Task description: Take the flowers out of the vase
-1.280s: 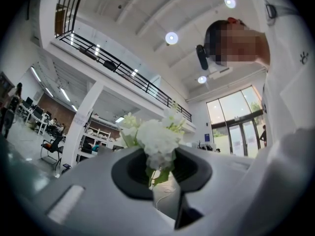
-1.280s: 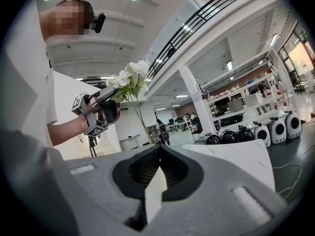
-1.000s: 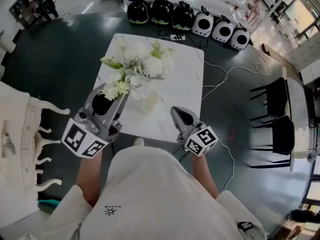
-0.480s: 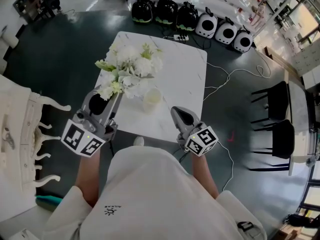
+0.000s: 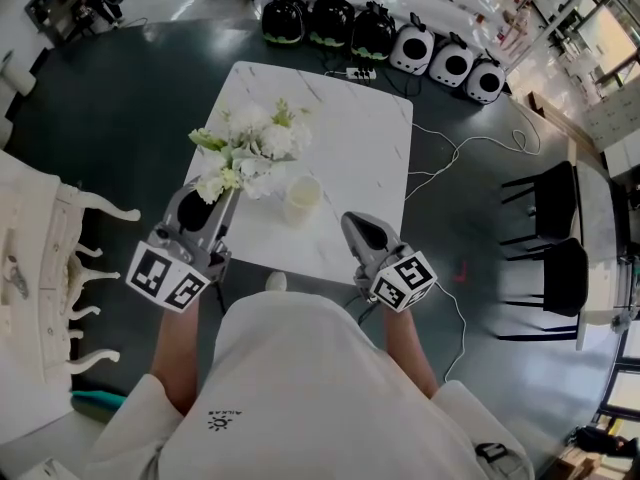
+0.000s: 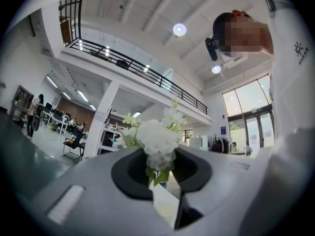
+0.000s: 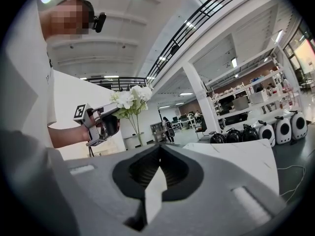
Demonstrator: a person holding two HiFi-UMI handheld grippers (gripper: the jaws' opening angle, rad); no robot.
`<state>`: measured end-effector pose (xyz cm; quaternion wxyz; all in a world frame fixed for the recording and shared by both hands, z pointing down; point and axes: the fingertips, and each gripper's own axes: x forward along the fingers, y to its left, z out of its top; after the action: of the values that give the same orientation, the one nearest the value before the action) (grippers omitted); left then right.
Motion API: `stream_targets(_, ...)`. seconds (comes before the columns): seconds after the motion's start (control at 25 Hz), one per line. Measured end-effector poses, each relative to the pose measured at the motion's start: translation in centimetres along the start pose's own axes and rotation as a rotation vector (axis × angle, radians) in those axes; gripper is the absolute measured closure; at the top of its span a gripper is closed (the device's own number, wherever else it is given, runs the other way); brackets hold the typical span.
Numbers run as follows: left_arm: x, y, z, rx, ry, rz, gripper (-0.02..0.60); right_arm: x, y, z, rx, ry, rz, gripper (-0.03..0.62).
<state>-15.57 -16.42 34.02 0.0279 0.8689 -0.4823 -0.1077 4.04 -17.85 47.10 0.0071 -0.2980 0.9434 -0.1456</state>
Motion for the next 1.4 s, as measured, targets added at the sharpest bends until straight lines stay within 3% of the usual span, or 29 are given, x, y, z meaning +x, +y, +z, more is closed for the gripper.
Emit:
stream_targets(1.04, -2.7, 2.2, -8.7, -0.05, 0.146, 0.088, 0.511, -1.2, -0.8, 0.6, -0.005, -0.017, -0.03, 0.594)
stream_targets(1.2, -3.5, 2.5, -10.1, -0.03, 0.171, 0.079, 0.511, -1.3, -0.6, 0.5, -0.006, -0.017, -0.034, 0.594)
stream_targets(1.4, -3.4, 2.6, -10.3, -0.056, 0.173, 0.089, 0.511, -1.3, -0.6, 0.9, -0.012, -0.023, -0.038, 0.594)
